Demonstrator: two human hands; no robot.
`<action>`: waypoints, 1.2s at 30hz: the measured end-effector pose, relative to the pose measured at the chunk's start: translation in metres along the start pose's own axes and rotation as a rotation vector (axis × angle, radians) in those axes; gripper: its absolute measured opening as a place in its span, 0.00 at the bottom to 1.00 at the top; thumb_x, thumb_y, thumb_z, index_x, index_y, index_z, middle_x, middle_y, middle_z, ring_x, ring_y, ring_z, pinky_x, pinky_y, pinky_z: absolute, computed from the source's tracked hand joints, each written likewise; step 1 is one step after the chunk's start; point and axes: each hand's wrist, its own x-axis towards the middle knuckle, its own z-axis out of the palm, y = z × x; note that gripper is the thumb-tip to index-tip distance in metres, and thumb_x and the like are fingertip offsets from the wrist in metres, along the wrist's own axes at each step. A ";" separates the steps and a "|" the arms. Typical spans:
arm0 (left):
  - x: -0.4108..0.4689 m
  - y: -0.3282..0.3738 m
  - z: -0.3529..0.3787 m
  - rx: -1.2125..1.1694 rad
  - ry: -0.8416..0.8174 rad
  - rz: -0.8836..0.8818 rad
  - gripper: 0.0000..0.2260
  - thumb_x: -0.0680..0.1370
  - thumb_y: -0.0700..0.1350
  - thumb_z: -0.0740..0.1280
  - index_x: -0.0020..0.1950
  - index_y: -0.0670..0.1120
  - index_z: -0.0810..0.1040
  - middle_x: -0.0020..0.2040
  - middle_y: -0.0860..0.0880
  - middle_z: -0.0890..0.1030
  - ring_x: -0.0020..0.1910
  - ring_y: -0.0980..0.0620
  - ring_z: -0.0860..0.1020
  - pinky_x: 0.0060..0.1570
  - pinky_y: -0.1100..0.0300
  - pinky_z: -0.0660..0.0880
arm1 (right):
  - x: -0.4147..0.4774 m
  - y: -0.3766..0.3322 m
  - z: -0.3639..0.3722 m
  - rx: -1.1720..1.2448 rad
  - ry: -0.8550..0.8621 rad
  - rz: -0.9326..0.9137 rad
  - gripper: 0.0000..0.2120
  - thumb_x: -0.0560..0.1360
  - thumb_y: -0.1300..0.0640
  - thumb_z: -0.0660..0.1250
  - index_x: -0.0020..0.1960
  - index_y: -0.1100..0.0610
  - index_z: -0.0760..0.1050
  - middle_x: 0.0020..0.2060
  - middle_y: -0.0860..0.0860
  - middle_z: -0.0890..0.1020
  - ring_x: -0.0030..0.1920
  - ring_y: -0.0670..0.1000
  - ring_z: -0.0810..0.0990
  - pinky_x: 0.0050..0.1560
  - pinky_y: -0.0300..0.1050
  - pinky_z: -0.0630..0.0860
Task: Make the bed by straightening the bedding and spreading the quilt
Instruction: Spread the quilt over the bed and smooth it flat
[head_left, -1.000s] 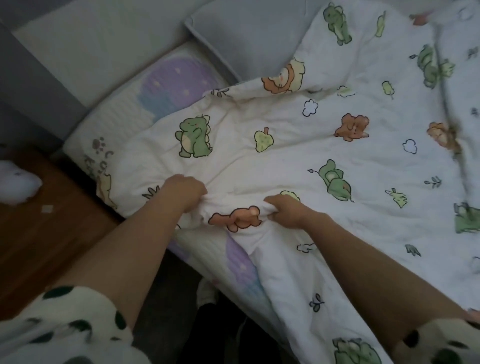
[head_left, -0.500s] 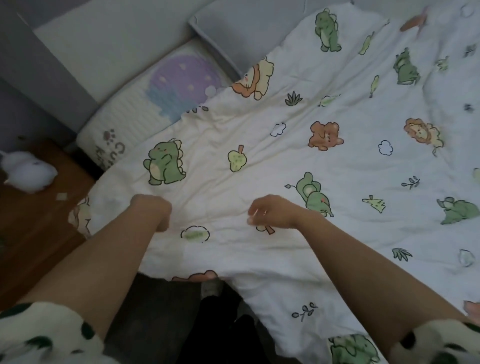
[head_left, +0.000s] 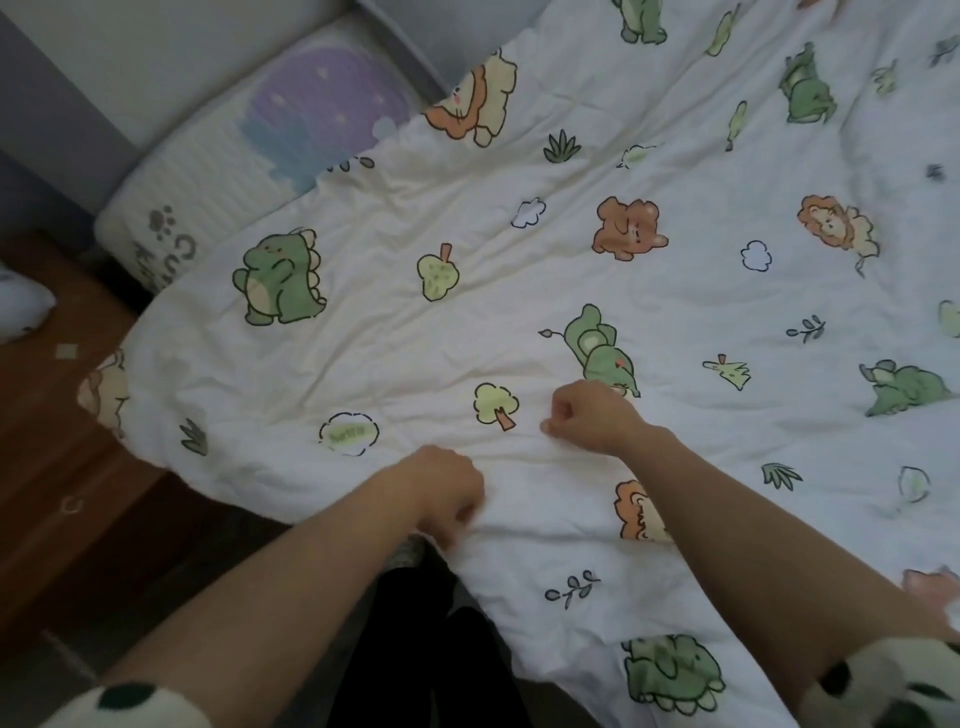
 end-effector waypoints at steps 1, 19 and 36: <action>0.003 0.004 0.010 0.026 0.019 0.016 0.15 0.69 0.49 0.71 0.54 0.50 0.77 0.55 0.48 0.77 0.53 0.45 0.77 0.42 0.56 0.70 | 0.001 0.002 0.000 -0.003 -0.001 -0.009 0.10 0.74 0.49 0.68 0.39 0.53 0.72 0.40 0.48 0.76 0.43 0.51 0.75 0.40 0.43 0.70; 0.012 0.004 -0.014 0.102 0.313 0.149 0.13 0.74 0.53 0.66 0.54 0.48 0.73 0.53 0.50 0.74 0.53 0.48 0.74 0.38 0.56 0.65 | -0.076 -0.007 0.039 -0.107 0.024 -0.268 0.13 0.75 0.43 0.64 0.39 0.50 0.74 0.36 0.49 0.79 0.40 0.53 0.76 0.39 0.44 0.66; 0.050 0.062 0.039 0.466 0.489 0.467 0.02 0.64 0.42 0.68 0.31 0.47 0.79 0.36 0.50 0.77 0.35 0.49 0.75 0.39 0.58 0.60 | -0.108 0.030 0.109 -0.290 -0.128 -0.266 0.15 0.70 0.67 0.64 0.55 0.59 0.76 0.49 0.58 0.78 0.49 0.60 0.78 0.43 0.49 0.71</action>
